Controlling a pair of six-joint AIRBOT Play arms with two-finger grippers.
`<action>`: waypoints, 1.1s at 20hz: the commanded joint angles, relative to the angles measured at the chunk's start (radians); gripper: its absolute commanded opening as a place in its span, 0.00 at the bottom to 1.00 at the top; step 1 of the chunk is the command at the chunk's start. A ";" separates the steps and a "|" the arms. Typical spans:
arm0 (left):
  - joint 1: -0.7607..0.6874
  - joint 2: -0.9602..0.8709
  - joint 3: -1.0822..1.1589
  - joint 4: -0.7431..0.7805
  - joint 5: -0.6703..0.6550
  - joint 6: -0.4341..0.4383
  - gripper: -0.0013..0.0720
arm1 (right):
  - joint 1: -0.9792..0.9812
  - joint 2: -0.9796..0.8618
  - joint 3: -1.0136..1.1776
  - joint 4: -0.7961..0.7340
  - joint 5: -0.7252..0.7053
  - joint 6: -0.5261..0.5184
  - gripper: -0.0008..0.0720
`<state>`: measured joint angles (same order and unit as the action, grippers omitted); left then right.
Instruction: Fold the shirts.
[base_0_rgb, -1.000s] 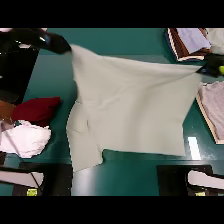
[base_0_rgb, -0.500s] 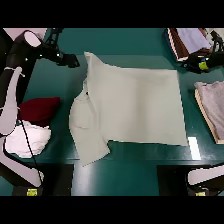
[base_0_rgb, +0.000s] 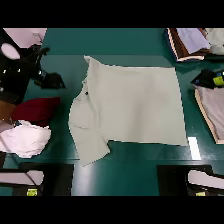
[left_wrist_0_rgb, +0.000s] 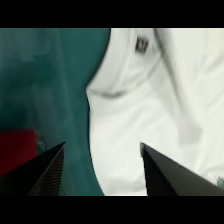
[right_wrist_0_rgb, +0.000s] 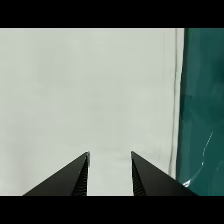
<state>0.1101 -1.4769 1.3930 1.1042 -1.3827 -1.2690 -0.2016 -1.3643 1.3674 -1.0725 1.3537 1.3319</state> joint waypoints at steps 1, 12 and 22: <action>0.007 0.207 -0.349 -0.010 0.044 0.058 0.76 | -0.002 0.132 -0.195 0.001 0.010 -0.026 0.43; 0.007 0.368 -0.787 -0.104 0.269 0.065 0.76 | 0.006 0.322 -0.311 0.008 0.026 -0.043 0.43; 0.007 0.359 -0.827 -0.261 0.351 0.112 0.07 | 0.004 0.389 -0.311 0.000 0.039 -0.043 0.43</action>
<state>0.1173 -1.1183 0.5701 0.9192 -1.0508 -1.1786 -0.1959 -0.9871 1.0573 -1.0653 1.3811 1.2888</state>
